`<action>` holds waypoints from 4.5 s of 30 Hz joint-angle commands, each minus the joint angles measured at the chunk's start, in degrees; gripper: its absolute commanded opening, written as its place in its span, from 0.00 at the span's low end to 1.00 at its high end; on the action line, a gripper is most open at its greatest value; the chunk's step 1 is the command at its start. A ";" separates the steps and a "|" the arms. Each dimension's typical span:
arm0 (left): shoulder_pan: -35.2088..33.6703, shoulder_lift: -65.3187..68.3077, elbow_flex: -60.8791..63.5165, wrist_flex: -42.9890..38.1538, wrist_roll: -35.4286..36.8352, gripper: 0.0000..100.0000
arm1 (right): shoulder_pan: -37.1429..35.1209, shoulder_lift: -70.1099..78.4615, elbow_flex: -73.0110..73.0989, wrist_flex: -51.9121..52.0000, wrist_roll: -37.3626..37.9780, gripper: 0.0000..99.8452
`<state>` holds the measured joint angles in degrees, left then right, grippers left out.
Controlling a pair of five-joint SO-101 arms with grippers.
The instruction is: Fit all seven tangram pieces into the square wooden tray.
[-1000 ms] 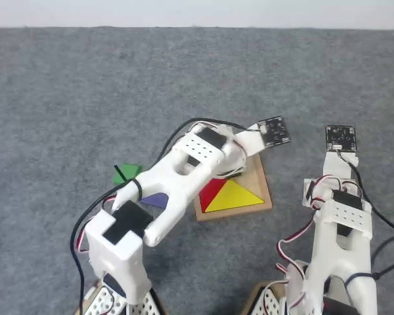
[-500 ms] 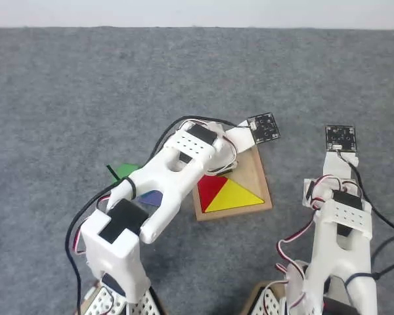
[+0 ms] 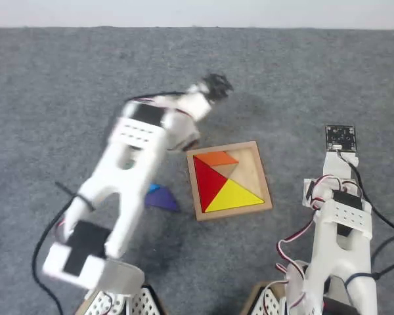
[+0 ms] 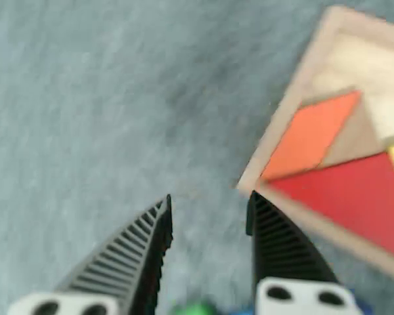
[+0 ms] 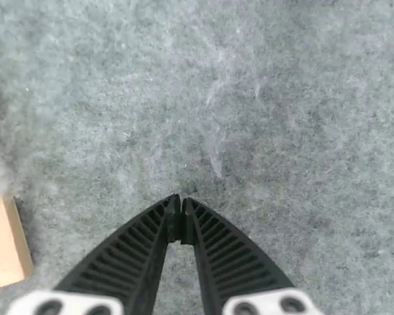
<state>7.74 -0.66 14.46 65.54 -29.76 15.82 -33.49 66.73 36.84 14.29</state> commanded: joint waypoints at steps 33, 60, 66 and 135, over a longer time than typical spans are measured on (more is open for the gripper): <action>-24.35 13.80 -7.96 20.31 7.82 0.25 | -0.57 -0.48 -1.85 -0.84 -0.44 0.01; -24.44 24.53 -0.22 8.79 4.66 0.23 | -0.40 -0.48 -1.85 -0.75 -0.44 0.01; -22.77 25.58 -2.15 10.46 3.34 0.12 | -0.31 -0.48 -1.85 -0.75 -0.44 0.01; -17.58 29.54 -3.65 17.85 1.05 0.06 | -0.22 -0.48 -1.85 -1.10 -0.44 0.01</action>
<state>-11.60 27.12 7.25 82.07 -29.23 15.74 -33.49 66.73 36.84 14.29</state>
